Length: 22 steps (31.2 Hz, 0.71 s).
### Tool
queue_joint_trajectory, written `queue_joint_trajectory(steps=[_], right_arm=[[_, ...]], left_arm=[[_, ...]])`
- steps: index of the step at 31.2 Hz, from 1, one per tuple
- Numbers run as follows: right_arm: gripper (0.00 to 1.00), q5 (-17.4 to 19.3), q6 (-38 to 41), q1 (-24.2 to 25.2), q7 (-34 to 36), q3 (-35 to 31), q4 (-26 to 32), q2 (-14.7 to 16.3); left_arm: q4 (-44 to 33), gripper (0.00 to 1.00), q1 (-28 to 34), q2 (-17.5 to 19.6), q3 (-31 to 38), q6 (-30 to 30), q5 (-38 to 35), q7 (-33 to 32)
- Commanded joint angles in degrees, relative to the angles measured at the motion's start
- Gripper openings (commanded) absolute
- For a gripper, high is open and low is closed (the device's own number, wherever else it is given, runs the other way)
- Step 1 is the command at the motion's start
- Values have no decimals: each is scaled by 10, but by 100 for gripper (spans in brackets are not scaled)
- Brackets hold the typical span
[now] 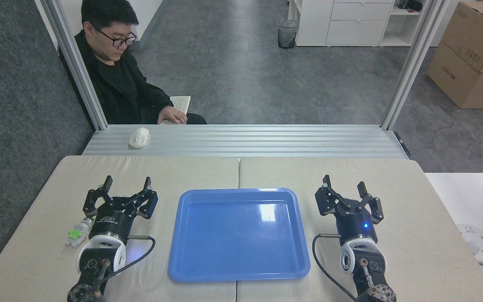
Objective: Pick up switch part and place in tray
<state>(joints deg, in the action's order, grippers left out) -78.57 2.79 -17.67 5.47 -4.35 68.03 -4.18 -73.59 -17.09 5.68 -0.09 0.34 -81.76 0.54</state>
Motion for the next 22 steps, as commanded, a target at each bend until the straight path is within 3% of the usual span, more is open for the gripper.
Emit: queue_joint_trajectory(steps=[1, 22], right_arm=[[100, 0, 0, 0, 0, 0, 0, 0], [100, 0, 0, 0, 0, 0, 0, 0]], left_arm=[[2, 99, 1, 0, -2, 1, 0, 0], [3, 99, 2, -1, -2, 4, 0, -1]])
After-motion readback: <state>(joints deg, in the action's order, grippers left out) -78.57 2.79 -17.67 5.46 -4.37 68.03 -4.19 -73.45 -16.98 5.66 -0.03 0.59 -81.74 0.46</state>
